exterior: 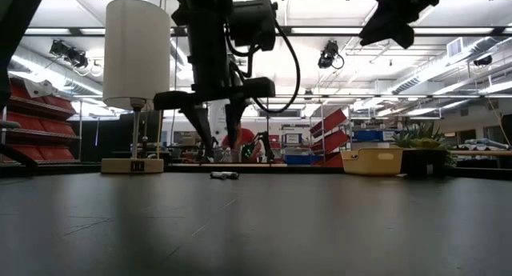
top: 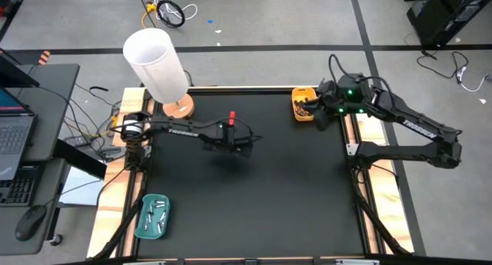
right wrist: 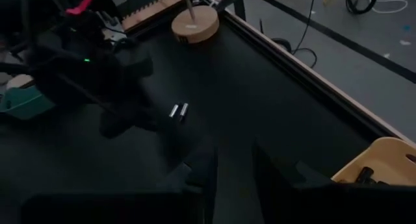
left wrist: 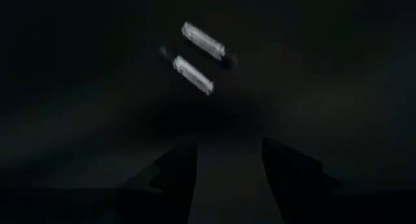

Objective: Sort batteries
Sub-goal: Put the left silver battery into the blue bin

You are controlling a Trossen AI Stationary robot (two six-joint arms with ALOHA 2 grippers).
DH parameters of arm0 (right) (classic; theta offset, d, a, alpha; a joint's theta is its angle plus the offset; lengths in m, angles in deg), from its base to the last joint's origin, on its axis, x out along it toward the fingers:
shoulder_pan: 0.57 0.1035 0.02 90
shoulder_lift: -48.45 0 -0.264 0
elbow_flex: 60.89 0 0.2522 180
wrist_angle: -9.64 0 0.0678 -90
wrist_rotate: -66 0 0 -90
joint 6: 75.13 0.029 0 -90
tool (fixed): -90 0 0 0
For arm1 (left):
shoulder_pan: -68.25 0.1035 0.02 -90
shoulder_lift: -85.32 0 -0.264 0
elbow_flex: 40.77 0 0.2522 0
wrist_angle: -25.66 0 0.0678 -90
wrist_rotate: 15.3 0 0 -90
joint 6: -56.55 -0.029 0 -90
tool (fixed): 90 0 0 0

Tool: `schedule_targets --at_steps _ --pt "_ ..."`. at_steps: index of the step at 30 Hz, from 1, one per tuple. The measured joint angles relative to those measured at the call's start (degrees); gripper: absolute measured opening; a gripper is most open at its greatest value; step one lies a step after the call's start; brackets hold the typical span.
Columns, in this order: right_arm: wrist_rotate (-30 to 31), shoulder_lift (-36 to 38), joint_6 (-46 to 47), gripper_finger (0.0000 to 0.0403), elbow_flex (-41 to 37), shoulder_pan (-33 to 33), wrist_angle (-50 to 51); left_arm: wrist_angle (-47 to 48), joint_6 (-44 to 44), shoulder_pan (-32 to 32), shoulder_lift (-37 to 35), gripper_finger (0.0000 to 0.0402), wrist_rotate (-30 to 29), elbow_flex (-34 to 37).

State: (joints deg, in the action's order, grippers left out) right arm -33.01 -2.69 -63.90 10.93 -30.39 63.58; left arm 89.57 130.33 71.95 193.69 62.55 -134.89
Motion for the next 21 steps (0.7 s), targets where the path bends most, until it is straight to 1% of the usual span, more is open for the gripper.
schedule_targets --at_steps 2,9,14,21 --pt "0.2 0.7 0.6 0.0084 0.0 0.5 0.2 -0.1 1.7 0.2 0.0 0.0188 -1.5 0.0" --pt "0.4 2.5 1.3 0.0084 0.0 2.3 0.3 -1.1 3.1 1.2 1.5 0.0188 -3.7 0.0" --pt "0.6 3.6 2.8 0.0084 0.0 3.4 0.5 -2.9 3.2 2.0 2.8 0.0188 -4.7 0.0" --pt "3.2 4.9 4.1 0.0084 0.0 5.4 1.0 -3.9 3.9 2.9 4.2 0.0188 -5.0 0.0"
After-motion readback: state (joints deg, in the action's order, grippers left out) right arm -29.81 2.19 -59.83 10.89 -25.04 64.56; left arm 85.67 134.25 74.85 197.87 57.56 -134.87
